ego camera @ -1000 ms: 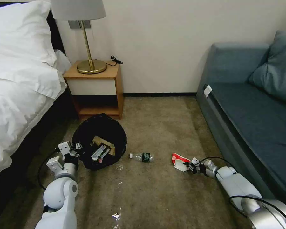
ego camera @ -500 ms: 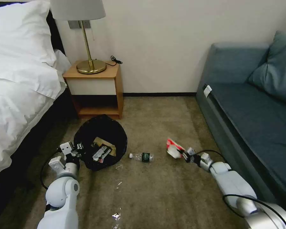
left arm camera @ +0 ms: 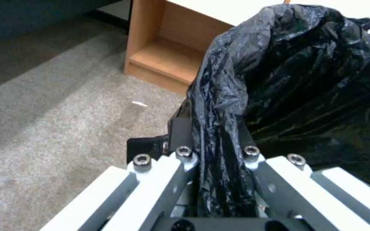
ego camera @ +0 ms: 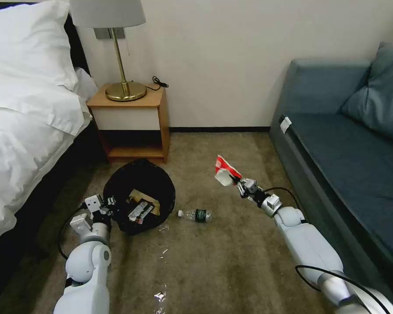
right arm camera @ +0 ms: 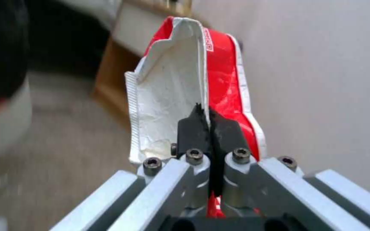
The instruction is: Pick up the trash bin, then pick up the garbage on the floor and place it into the trash bin.
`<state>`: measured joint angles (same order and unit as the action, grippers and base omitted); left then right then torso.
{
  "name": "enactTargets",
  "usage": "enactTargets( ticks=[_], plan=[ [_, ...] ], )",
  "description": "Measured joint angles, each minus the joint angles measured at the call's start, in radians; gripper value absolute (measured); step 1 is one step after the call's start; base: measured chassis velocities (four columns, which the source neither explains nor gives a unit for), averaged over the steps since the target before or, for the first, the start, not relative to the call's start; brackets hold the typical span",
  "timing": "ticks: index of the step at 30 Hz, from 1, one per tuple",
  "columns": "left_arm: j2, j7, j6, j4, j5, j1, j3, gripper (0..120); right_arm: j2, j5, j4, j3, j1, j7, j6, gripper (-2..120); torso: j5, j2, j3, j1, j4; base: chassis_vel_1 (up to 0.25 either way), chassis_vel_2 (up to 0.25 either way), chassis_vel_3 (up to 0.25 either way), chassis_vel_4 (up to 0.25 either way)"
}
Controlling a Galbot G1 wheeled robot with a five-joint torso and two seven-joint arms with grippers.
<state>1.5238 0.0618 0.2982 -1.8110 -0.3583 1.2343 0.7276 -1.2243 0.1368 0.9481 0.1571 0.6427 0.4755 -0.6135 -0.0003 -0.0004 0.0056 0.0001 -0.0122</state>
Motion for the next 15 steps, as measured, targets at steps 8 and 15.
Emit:
enactTargets(
  ticks=[8,15],
  plan=[
    [0.0,0.0,0.0,-0.001,0.006,-0.001,-0.001,4,-0.007,0.041,0.203,-0.106,0.007,-0.094,0.03,0,-0.0001,0.0,0.0,0.0,0.0002,0.0,0.0,0.0,0.0],
    [0.003,0.001,0.001,-0.007,0.011,-0.001,-0.002,4,-0.004,0.07,0.366,-0.25,0.002,-0.161,0.066,0,-0.0001,0.0,0.0,0.0,0.0002,0.0,0.0,0.0,0.0]
  ],
)
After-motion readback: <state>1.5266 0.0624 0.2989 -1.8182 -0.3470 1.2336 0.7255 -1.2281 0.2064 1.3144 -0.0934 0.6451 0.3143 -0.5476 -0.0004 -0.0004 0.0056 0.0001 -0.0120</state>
